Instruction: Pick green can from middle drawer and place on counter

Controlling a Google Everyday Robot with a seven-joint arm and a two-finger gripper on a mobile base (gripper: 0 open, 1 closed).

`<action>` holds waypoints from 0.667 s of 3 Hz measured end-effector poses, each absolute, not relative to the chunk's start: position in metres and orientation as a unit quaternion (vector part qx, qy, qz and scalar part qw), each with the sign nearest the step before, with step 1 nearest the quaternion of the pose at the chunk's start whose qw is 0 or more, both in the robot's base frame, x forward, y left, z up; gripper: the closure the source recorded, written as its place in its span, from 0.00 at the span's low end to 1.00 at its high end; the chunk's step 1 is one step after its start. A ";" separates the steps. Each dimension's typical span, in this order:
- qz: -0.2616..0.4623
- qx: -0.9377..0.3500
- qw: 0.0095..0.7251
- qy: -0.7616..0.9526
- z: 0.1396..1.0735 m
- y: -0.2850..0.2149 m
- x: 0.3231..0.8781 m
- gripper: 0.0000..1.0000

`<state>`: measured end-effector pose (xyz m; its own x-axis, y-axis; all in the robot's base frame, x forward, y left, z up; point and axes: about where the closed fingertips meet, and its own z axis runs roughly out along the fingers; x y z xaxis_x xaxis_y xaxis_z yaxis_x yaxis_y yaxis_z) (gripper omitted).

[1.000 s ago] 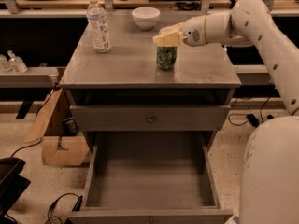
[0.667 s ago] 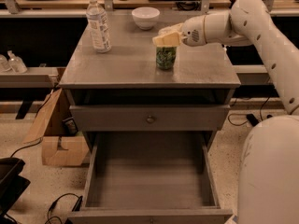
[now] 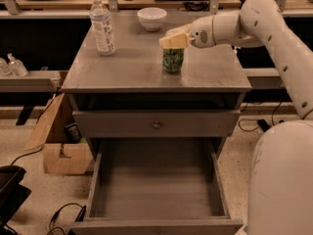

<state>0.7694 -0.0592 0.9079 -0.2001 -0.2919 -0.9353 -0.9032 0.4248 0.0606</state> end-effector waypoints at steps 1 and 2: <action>0.327 -0.425 0.468 0.702 0.908 -0.059 0.769 0.15; 0.328 -0.426 0.466 0.702 0.906 -0.056 0.770 0.00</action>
Offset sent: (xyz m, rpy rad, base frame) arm 0.0000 0.0001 0.0000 0.0000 0.0001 0.0002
